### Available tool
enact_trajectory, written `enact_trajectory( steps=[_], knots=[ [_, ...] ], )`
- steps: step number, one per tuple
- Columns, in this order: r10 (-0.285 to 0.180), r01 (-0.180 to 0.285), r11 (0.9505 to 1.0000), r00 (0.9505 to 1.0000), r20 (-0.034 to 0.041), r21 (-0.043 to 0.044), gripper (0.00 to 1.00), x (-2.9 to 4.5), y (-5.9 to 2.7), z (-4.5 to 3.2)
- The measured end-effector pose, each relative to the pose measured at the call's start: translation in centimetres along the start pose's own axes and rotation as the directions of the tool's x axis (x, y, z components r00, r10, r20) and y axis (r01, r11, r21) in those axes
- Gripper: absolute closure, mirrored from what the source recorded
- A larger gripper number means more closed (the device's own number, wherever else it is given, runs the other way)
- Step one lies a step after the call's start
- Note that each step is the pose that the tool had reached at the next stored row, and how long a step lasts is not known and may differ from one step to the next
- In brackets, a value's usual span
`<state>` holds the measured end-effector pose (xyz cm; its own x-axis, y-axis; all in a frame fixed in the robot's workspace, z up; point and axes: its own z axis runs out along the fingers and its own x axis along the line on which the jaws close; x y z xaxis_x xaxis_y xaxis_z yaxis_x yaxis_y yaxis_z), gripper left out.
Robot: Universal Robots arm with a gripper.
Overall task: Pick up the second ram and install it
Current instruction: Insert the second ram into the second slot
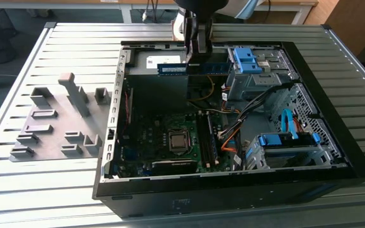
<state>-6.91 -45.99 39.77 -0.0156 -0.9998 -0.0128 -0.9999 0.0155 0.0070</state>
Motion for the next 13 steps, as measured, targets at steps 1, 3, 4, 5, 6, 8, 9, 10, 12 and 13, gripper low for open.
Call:
enact_trajectory(
  steps=[1, 3, 4, 5, 6, 8, 9, 10, 12, 13],
  knots=[
    [0.0, 0.0, 1.0, 1.0, 0.0, 0.0, 0.86, 0.0, 0.0, 0.0],
    [0.0, 0.0, 1.0, 1.0, 0.0001, 0.0, 0.86, 0.0, 0.0, 0.0],
    [0.0, 0.0, 1.0, 1.0, 0.0, 0.0, 0.86, 0.0, 0.0, 0.0],
    [0.0, 0.0, 1.0, 1.0, 0.0, 0.0, 0.86, 0.0, 0.0, 0.0],
    [0.002, -0.002, 1.0, 1.0, 0.0, 0.0, 0.86, 0.0, 0.0, 0.0],
    [0.022, -0.022, 0.9998, 0.9998, 0.0001, 0.0002, 0.86, 0.0, -0.01, 0.0],
    [0.035, -0.035, 0.9994, 0.9994, 0.0002, 0.0004, 0.86, 0.0, -0.01, 0.01],
    [0.054, -0.054, 0.9986, 0.9986, 0.0003, 0.0006, 0.86, 0.0, -0.01, 0.01],
    [0.089, -0.089, 0.996, 0.996, 0.0007, 0.0011, 0.86, 0.0, -0.01, 0.04],
    [0.107, -0.107, 0.9942, 0.9942, 0.0008, 0.0013, 0.86, 0.0, -0.01, 0.05]
  ],
)
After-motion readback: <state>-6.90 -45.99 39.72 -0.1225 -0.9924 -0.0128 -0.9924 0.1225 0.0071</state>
